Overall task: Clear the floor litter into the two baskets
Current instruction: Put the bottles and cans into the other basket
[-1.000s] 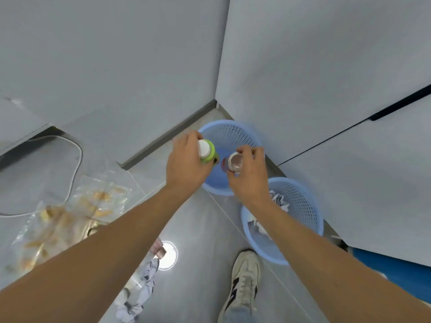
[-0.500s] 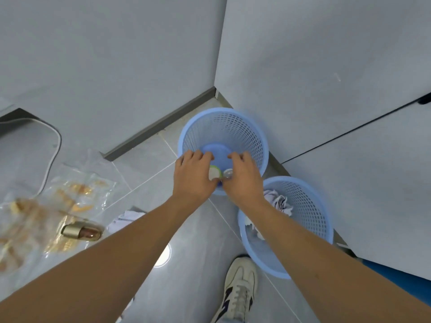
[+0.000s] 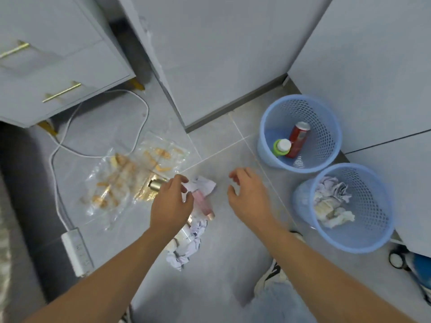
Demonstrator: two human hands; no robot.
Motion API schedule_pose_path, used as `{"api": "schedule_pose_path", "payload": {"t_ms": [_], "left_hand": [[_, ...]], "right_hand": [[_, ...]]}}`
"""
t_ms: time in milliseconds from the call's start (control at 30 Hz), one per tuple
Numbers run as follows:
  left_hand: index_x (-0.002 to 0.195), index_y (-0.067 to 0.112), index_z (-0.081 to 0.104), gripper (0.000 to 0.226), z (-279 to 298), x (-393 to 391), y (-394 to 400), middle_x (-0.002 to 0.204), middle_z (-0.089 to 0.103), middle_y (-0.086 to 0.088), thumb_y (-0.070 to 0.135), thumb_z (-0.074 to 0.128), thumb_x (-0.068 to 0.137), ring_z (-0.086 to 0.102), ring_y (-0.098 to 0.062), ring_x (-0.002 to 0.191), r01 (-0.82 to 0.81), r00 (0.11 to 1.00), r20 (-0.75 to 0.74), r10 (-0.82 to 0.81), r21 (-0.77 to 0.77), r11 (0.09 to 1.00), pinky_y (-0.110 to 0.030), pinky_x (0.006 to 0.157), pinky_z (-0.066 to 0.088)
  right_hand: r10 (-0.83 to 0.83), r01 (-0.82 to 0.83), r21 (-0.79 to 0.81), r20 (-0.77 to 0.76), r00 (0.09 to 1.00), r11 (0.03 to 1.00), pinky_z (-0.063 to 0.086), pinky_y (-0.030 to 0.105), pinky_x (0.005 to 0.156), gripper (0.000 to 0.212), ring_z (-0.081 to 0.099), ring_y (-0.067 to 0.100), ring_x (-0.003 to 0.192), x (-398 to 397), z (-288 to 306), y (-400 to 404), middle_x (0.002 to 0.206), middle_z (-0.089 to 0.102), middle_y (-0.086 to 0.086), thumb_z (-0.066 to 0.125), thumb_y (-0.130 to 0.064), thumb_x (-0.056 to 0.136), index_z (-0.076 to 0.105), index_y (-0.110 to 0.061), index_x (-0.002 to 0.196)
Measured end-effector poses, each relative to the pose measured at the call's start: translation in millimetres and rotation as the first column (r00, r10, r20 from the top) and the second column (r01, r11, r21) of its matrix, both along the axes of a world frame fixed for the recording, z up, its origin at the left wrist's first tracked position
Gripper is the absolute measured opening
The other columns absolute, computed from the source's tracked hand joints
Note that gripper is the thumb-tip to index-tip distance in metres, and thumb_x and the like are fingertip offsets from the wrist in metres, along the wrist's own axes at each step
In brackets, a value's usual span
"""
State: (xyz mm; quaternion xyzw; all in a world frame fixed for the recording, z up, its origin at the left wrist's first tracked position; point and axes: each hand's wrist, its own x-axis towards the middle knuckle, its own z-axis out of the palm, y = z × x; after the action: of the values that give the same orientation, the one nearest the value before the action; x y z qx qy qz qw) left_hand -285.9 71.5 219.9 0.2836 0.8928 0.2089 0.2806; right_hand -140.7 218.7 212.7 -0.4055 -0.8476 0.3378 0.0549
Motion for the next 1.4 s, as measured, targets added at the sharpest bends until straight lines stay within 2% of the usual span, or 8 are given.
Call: {"api": "schedule_pose_path", "payload": {"t_ms": [300,567,667,800,933,1033,1233,1400], "left_hand": [[0.110,0.021,0.059,0.019,-115,-23,-81,0.105,0.064,0.004,0.034,0.058,0.096,0.057,-0.016,0.087,-0.024,0.987,0.150,0.062,-0.239,0.971,-0.032,0.068,0.044],[0.132,0.015,0.037,0.079,-211,-11,-75,0.119,0.044,-0.009,0.076,0.055,0.084,0.060,-0.036,0.100,-0.237,0.931,0.191,0.312,-0.332,0.913,-0.045,0.080,0.054],[0.132,0.017,0.040,0.081,-224,-6,-66,0.122,0.044,-0.009,0.081,0.051,0.083,0.061,-0.036,0.103,-0.243,0.916,0.249,0.315,-0.281,0.928,-0.046,0.087,0.054],[0.127,0.023,0.042,0.060,-225,2,-68,0.119,0.040,-0.006,0.071,0.046,0.092,0.057,-0.033,0.102,-0.264,0.885,0.322,0.336,-0.247,0.932,-0.049,0.093,0.050],[0.132,0.025,0.042,0.040,-225,8,-74,0.124,0.039,-0.005,0.027,0.055,0.094,0.056,-0.029,0.097,-0.182,0.928,0.286,0.241,-0.217,0.959,-0.040,0.085,0.048],[0.129,0.021,0.042,0.044,-229,9,-70,0.124,0.038,-0.006,0.028,0.064,0.091,0.056,-0.029,0.096,-0.160,0.947,0.242,0.212,-0.221,0.962,-0.038,0.084,0.050],[0.112,0.017,0.044,0.039,-226,-3,-61,0.111,0.046,-0.009,0.027,0.074,0.088,0.053,-0.017,0.077,-0.308,0.900,0.263,0.347,-0.177,0.935,-0.035,0.065,0.043],[0.110,0.013,0.047,0.028,-158,-8,-47,0.114,0.037,-0.004,0.015,0.069,0.092,0.054,-0.029,0.091,-0.287,0.939,0.171,0.299,-0.091,0.954,-0.033,0.075,0.038]], "right_hand": [[0.100,-0.030,-0.217,0.322,0.941,0.976,0.052,0.038,0.083,0.031,0.061,0.028,0.101,-41,-118,-79,0.114,0.060,0.006,0.065,-0.033,0.093,0.059,-0.017,0.119],[0.050,0.056,-0.218,0.451,0.891,0.974,0.051,0.043,0.086,0.035,0.059,0.036,0.107,-31,-209,-100,0.117,0.055,0.012,0.061,-0.022,0.091,0.052,-0.011,0.123],[0.026,0.092,-0.241,0.447,0.894,0.966,0.047,0.036,0.081,0.038,0.061,0.030,0.104,-31,-223,-96,0.116,0.055,0.008,0.064,-0.027,0.091,0.052,-0.012,0.124],[0.011,0.107,-0.247,0.433,0.901,0.963,0.038,0.032,0.076,0.039,0.060,0.031,0.100,-29,-223,-94,0.117,0.052,0.007,0.065,-0.029,0.092,0.051,-0.011,0.123],[-0.069,0.158,-0.204,0.385,0.920,0.966,0.047,0.035,0.075,0.028,0.056,0.027,0.080,-20,-213,-92,0.110,0.049,0.004,0.065,-0.024,0.088,0.053,-0.012,0.111],[-0.107,0.179,-0.178,0.352,0.930,0.968,0.040,0.031,0.071,0.025,0.050,0.022,0.076,-11,-204,-86,0.110,0.049,0.002,0.067,-0.020,0.088,0.057,-0.011,0.110],[-0.120,0.157,-0.185,0.194,0.974,0.970,0.052,0.030,0.081,0.031,0.061,0.017,0.089,10,-184,-69,0.108,0.056,-0.002,0.076,-0.020,0.083,0.064,-0.015,0.111],[-0.176,0.179,-0.123,0.037,0.984,0.976,0.045,0.022,0.070,0.030,0.056,0.011,0.082,26,-145,-57,0.100,0.059,-0.003,0.083,-0.021,0.078,0.065,-0.017,0.102]]}}
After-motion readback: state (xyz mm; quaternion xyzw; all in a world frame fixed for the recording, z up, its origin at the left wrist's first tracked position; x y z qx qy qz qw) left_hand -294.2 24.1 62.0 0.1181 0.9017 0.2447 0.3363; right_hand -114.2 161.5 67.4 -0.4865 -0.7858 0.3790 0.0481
